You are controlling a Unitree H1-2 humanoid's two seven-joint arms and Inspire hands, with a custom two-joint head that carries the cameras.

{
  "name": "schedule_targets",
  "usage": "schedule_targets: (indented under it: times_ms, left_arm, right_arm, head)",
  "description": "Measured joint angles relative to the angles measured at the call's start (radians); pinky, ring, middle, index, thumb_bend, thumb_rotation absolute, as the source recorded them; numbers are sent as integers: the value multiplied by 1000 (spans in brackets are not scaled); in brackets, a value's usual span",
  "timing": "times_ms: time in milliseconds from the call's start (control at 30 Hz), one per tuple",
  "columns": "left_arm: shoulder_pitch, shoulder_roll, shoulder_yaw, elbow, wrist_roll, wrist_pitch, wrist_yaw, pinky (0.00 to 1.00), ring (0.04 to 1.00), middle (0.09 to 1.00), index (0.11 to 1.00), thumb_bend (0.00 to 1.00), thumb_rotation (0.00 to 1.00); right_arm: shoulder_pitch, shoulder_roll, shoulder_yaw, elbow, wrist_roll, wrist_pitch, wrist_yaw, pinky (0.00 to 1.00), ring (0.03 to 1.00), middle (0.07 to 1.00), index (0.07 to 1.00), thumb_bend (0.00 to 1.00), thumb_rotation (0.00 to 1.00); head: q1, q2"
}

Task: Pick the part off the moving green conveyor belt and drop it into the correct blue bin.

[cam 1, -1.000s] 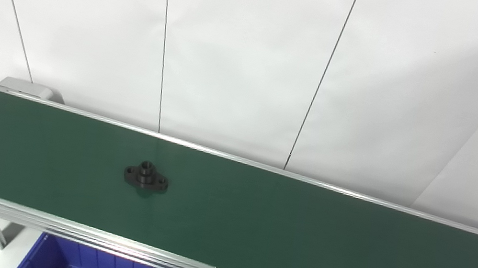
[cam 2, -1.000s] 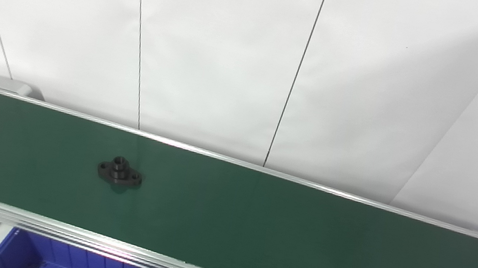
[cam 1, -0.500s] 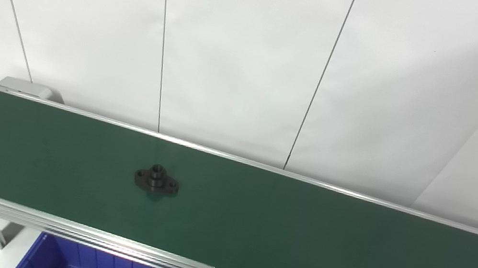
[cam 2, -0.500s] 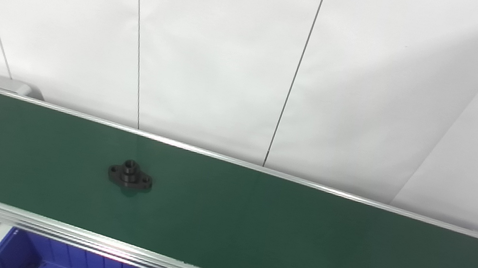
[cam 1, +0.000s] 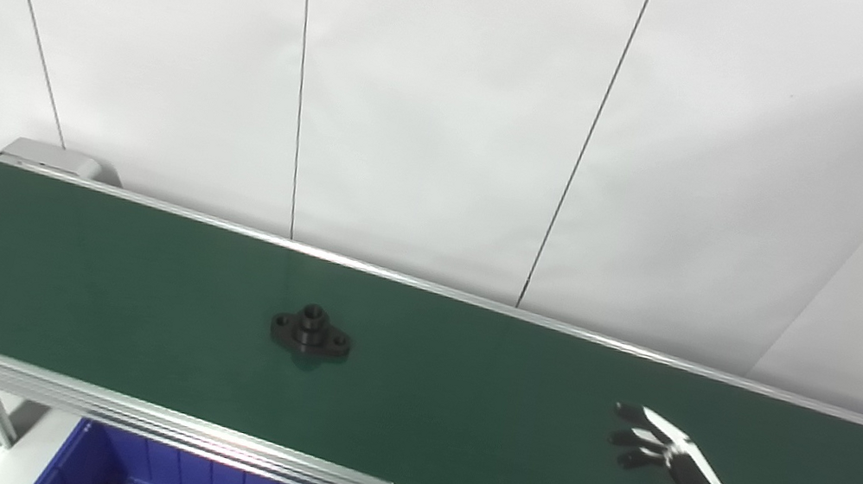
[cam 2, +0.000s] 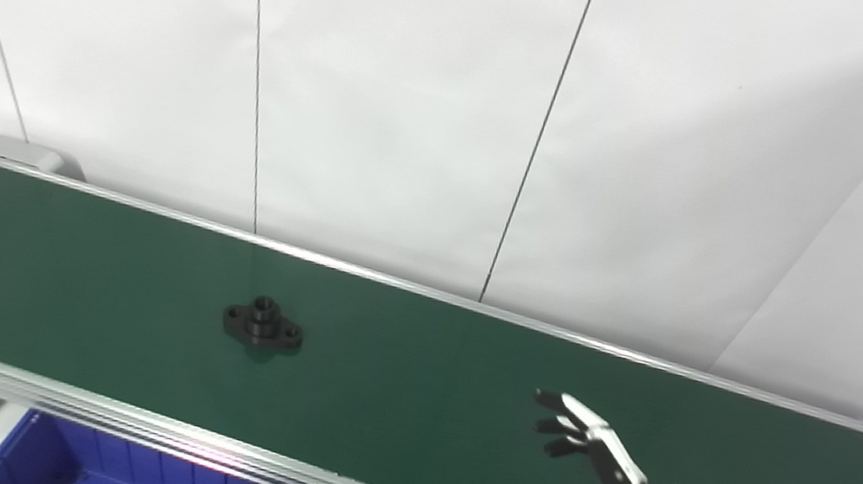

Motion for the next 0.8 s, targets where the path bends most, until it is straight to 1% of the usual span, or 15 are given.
schedule_targets:
  times_ms: [67,167,333,500,567,633,700,800]
  left_arm:
    - [0,0,0,0,0,0,0,754,848,864,854,886,646]
    - [-3,0,0,0,0,0,0,750,846,864,856,880,641]
    - [-5,0,0,-4,1,7,0,752,844,862,853,899,651]
    - [-6,0,0,-3,0,7,0,757,840,854,847,894,639]
    - [-6,0,0,-3,0,7,0,764,845,857,848,894,634]
    - [-7,0,-1,-2,-1,7,-1,769,850,861,850,896,636]
    - [-10,-4,-2,-1,-1,7,-1,775,849,859,849,898,624]
    - [-11,-9,-2,0,-3,8,-1,769,848,859,849,901,620]
  right_arm:
    - [-18,3,-20,33,-22,7,17,552,674,798,807,873,823]
    - [-49,2,-48,65,-37,9,34,568,681,801,809,881,786]
    - [-109,7,-63,80,-78,34,67,573,678,796,806,866,752]
    - [-164,18,-62,88,-137,129,126,580,675,780,802,873,696]
    - [-188,22,-61,93,-167,151,139,582,678,783,808,881,720]
    - [-217,24,-49,95,-223,198,153,593,688,788,814,886,732]
    - [-245,27,-40,96,-269,241,171,632,741,811,820,874,726]
    - [-288,24,-13,114,-341,284,205,661,775,821,818,874,735]
  head:
    - [-5,2]
    - [-8,3]
    - [-12,5]
    - [-25,5]
    - [-25,5]
    - [-23,5]
    - [-17,3]
    - [-11,2]
